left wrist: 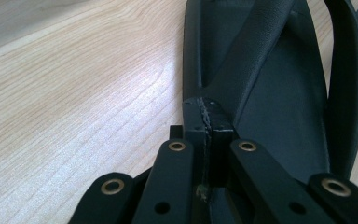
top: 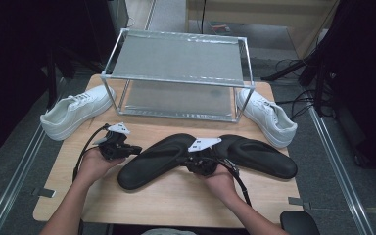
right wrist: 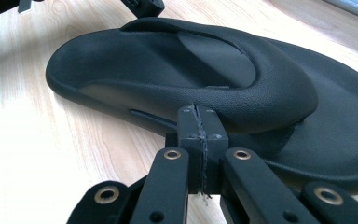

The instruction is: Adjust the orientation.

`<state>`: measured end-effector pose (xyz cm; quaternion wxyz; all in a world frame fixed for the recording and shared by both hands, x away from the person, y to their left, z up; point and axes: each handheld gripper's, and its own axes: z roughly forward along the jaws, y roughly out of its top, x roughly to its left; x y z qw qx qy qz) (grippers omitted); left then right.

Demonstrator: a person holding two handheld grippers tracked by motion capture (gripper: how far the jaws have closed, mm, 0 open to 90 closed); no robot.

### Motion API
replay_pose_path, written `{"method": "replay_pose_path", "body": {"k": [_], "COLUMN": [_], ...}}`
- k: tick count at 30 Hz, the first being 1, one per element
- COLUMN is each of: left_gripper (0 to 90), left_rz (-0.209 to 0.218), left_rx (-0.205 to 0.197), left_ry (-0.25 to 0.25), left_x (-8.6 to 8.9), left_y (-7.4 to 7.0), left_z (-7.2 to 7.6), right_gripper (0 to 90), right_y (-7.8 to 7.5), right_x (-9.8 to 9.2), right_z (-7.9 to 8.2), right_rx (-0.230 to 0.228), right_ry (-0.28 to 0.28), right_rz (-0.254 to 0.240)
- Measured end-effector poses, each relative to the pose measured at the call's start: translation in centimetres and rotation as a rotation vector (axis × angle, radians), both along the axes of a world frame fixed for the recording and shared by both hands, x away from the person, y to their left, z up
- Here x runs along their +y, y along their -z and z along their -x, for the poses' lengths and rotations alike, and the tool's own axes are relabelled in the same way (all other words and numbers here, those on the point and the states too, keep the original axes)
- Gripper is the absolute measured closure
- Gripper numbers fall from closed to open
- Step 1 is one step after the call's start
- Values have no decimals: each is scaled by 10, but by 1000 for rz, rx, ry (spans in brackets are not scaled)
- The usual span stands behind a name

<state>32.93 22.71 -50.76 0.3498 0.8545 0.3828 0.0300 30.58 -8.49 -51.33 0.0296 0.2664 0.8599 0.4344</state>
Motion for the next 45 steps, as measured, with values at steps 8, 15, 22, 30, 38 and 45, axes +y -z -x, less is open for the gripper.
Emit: {"method": "replay_pose_path", "body": {"k": [8,15,22,30,38,45], "left_gripper": [900,900,900,874,880,814], "left_rz": [34,34,28,40,59,57], "left_rx": [23,29,31,31,43,38], "left_ry": [12,33,59,45,52,72], "left_x": [0,-7,-15,-26,-35,-39], "left_y": [2,2,2,4,5,5], "left_z": [5,13,22,35,41,45], "right_gripper": [900,900,900,900,900,885], "right_y": [0,0,0,-1,-2,-3], "right_x": [-4,-9,-13,-13,-13,-14], "right_z": [-4,-10,-17,-27,-34,-39], "right_rx": [0,2,4,2,9,10], "right_ry": [25,44,63,86,101,110], "right_rz": [2,0,-3,3,6,12]}}
